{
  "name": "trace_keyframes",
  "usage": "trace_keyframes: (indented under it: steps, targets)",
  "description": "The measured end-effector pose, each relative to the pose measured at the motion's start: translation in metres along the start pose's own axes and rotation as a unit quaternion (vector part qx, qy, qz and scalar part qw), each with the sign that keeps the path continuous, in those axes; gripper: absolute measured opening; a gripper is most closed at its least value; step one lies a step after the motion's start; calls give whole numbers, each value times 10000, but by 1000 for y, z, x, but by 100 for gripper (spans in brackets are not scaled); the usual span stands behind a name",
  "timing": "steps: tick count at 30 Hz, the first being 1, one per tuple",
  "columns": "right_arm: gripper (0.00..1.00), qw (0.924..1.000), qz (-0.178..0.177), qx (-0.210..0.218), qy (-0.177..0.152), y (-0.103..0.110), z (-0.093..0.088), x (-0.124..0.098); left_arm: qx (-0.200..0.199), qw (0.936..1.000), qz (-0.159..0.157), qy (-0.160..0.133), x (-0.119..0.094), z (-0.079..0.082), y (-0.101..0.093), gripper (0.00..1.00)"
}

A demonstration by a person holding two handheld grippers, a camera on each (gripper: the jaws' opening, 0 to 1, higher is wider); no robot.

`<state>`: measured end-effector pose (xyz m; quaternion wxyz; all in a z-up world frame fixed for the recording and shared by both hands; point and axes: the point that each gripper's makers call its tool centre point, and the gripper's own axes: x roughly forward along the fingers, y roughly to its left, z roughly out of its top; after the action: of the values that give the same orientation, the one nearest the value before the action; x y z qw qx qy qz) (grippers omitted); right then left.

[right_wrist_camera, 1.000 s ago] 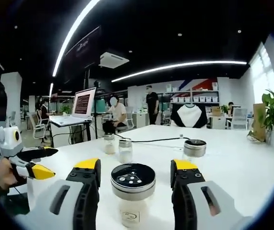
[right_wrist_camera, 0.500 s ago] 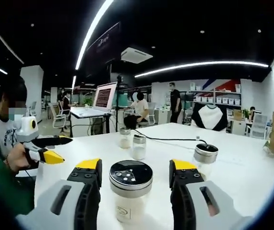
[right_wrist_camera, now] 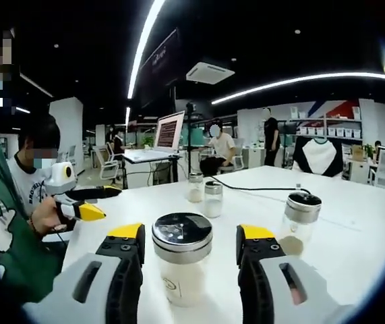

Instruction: Rotate the seasoning bottle until the label or dispensing opening points toward the visible target arrow and the bottle remains upright within the marked orientation range

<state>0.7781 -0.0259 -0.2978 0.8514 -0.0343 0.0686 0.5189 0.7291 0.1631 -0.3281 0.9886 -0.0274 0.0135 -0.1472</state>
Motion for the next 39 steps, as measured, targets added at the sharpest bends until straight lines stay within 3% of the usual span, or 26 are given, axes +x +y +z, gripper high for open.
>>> trace_keyframes:
  steps: [4, 12, 24, 39]
  targets:
    - [53, 9994, 325, -19, -80, 8, 0, 3, -17, 10000, 17, 11, 0, -1, 2, 96]
    - [51, 9993, 364, 3, 74, 3, -9, 11, -47, 10000, 8, 13, 0, -1, 1, 96]
    - [39, 9968, 752, 145, -222, 10, -3, 14, -55, 10000, 19, 3, 0, -1, 2, 96]
    - [38, 9975, 659, 32, -245, 9, -2, 14, -55, 10000, 19, 0, 0, -1, 2, 96]
